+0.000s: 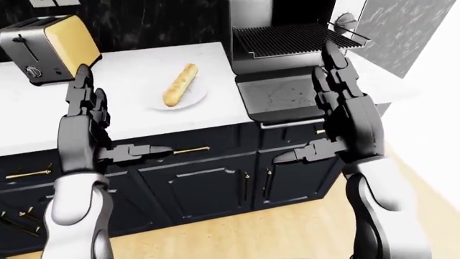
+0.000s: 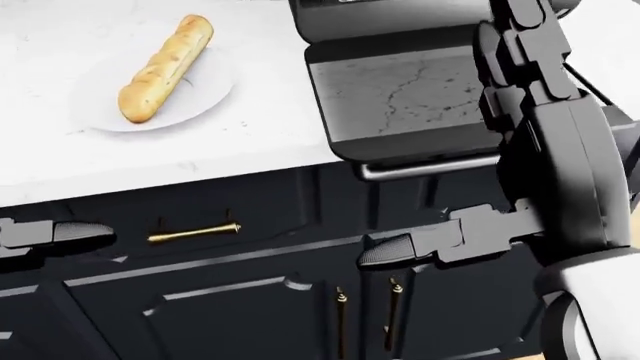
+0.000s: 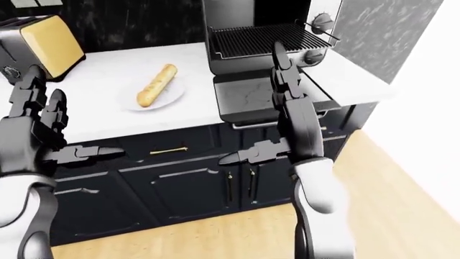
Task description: Place the baguette on the rack of the toaster oven.
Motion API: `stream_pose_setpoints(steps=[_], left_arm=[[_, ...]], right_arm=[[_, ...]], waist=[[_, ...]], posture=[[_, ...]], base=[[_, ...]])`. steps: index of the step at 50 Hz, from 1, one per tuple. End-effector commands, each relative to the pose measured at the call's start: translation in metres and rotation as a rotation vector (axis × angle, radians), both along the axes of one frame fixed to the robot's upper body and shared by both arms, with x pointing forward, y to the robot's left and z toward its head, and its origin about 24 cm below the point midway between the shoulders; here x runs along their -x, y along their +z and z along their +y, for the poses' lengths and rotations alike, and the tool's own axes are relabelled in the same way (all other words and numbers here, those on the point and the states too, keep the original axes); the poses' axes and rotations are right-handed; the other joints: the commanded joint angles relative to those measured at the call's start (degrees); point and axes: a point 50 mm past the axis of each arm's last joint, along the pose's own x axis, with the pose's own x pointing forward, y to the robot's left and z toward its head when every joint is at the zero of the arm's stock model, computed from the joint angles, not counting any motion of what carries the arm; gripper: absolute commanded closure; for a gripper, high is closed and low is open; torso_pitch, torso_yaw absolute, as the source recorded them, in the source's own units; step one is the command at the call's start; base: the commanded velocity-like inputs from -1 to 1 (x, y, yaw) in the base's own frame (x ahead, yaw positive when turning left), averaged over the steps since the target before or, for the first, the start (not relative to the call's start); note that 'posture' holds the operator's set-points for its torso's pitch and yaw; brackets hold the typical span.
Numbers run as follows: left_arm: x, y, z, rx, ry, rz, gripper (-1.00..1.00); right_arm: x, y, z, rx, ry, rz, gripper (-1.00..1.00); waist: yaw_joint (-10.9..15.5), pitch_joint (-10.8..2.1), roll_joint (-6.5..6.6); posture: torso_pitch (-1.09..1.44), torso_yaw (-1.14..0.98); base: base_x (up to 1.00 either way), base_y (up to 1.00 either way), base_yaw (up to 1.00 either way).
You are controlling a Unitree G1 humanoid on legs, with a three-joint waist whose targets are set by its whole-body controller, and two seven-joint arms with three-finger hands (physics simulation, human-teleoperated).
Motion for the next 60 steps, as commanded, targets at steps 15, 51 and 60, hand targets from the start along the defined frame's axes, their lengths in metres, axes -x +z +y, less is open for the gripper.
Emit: stream_pose_setpoints(steps=[15, 51, 60], left_arm=[[0.005, 0.013, -0.005, -0.024, -0.019, -0.094, -1.00], [0.003, 0.014, -0.007, -0.035, -0.022, -0.091, -1.00], [0.004, 0.012, -0.006, -0.032, -0.020, -0.089, -1.00]], right_arm=[[0.008, 0.018, 0.006, -0.006, 0.027, -0.115, -1.00], [0.005, 0.017, 0.018, 0.003, 0.104, -0.148, -1.00], [0.006, 0.017, 0.017, -0.016, 0.112, -0.148, -1.00]], waist=[[-0.6, -0.91, -3.52], [0.6, 0.53, 0.41], [1.5, -0.95, -4.73]], posture=[[0.00, 0.00], [0.00, 0.00], [0.00, 0.00]], base=[[0.03, 0.41, 0.00], [0.22, 0.25, 0.00], [0.46, -0.14, 0.00]])
